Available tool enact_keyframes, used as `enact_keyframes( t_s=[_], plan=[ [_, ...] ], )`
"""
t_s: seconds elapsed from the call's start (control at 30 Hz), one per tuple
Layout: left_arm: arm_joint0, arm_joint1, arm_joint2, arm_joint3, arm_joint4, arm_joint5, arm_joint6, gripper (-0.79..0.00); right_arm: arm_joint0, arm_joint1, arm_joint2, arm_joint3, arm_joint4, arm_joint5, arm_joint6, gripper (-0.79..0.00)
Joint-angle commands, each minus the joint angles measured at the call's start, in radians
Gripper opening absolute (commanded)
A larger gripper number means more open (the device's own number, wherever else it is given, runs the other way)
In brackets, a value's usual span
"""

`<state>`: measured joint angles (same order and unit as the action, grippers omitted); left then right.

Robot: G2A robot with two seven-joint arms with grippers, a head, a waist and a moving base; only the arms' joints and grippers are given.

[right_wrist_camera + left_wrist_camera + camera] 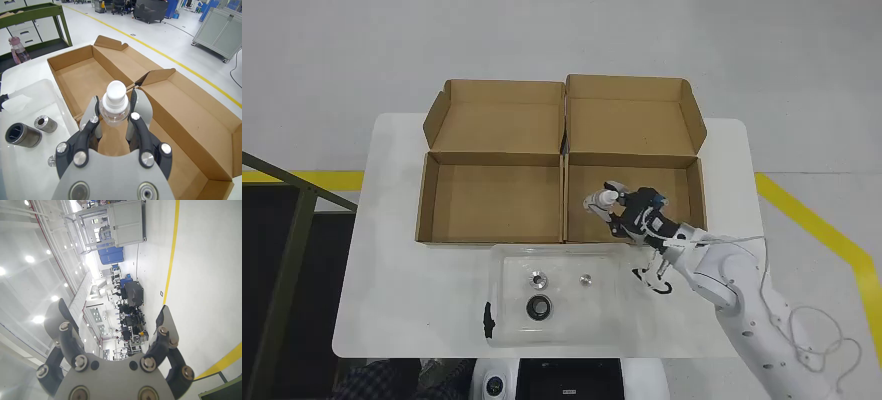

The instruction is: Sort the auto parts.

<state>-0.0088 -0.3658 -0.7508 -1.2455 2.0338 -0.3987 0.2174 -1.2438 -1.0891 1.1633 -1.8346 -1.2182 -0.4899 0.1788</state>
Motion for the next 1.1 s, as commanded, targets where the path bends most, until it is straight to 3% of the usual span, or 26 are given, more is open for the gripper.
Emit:
enact_keyframes(
  t_s=[0.0, 0.87, 0.9, 1.0, 1.07],
  plan=[
    [0.0, 0.0, 0.0, 0.0, 0.0, 0.0, 0.0, 0.0, 0.02, -0.004, -0.02, 0.021, -0.009, 0.007, 0.015, -0.785],
    [0.0, 0.0, 0.0, 0.0, 0.0, 0.0, 0.0, 0.0, 0.182, -0.061, -0.182, 0.202, -0.044, 0.093, 0.13, -0.779],
    [0.0, 0.0, 0.0, 0.0, 0.0, 0.0, 0.0, 0.0, 0.184, -0.062, -0.184, 0.206, -0.044, 0.093, 0.133, -0.665],
    [0.0, 0.0, 0.0, 0.0, 0.0, 0.0, 0.0, 0.0, 0.187, -0.065, -0.187, 0.215, -0.04, 0.093, 0.134, -0.597],
    [0.0, 0.0, 0.0, 0.0, 0.0, 0.0, 0.0, 0.0, 0.188, -0.067, -0.189, 0.219, -0.041, 0.093, 0.133, -0.477]
  ],
)
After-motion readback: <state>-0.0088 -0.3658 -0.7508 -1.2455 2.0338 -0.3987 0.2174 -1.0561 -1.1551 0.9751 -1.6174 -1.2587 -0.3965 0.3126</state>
